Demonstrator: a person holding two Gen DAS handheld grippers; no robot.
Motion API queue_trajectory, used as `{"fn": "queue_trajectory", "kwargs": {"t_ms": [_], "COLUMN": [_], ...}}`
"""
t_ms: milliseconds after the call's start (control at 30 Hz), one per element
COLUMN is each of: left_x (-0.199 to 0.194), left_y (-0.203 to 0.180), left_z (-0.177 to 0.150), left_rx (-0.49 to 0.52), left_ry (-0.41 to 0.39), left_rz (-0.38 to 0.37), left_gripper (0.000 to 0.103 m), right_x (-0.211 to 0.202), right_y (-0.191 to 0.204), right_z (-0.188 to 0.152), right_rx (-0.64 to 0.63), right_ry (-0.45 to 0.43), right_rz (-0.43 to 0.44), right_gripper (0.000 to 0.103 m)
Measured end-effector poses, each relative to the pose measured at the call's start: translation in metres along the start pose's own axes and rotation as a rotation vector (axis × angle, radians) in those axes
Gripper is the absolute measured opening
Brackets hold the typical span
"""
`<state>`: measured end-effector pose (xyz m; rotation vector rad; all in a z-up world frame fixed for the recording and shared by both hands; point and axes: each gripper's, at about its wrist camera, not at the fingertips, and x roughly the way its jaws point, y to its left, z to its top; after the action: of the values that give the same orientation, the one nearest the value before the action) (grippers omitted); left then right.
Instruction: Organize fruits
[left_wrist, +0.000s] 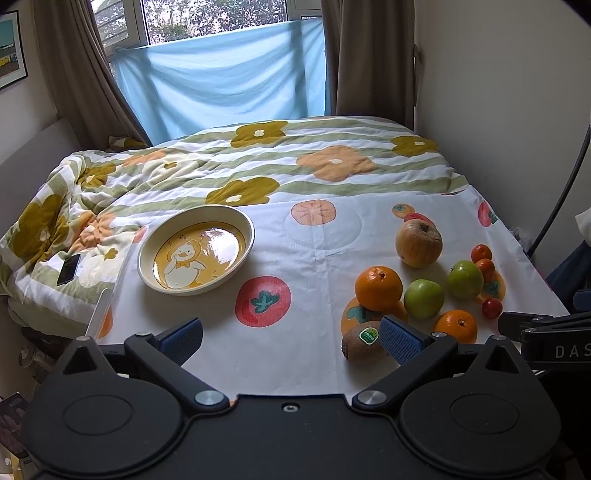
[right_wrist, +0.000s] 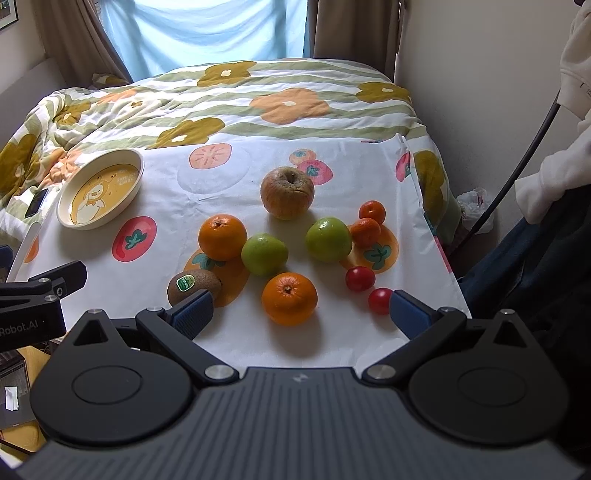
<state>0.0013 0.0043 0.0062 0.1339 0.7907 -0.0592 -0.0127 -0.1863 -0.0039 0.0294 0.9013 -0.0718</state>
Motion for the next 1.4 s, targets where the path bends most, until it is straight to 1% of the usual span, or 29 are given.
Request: {"fn": "queue_trajectory", "kwargs": {"t_ms": [867,933,1400], "left_x": [-0.0035,0.0031,0.0001], "left_y": [0.0012,-0.0052,-0.0081], "left_z": [-0.0025,0.0010,-0.0010], "left_rx": [0.000,0.004,-0.001], "left_ry": [0.006,0.009,0.001], "left_rz": [-0.006,-0.005,-0.002], "left_gripper": [0.103,0.103,0.103], "right_x": [0.0004,0.0000,-0.0015], "right_y": [-0.0014,-0.0010,-0.0017], "right_z": [0.0003,0.0008,0.0006], "right_rx": [0.002,0.004,0.001], "right_ry": [-0.002,-0.002,-0.007], "right_rz": [0.000,0.001,0.005], "right_gripper": [0.103,0.103,0.103]}}
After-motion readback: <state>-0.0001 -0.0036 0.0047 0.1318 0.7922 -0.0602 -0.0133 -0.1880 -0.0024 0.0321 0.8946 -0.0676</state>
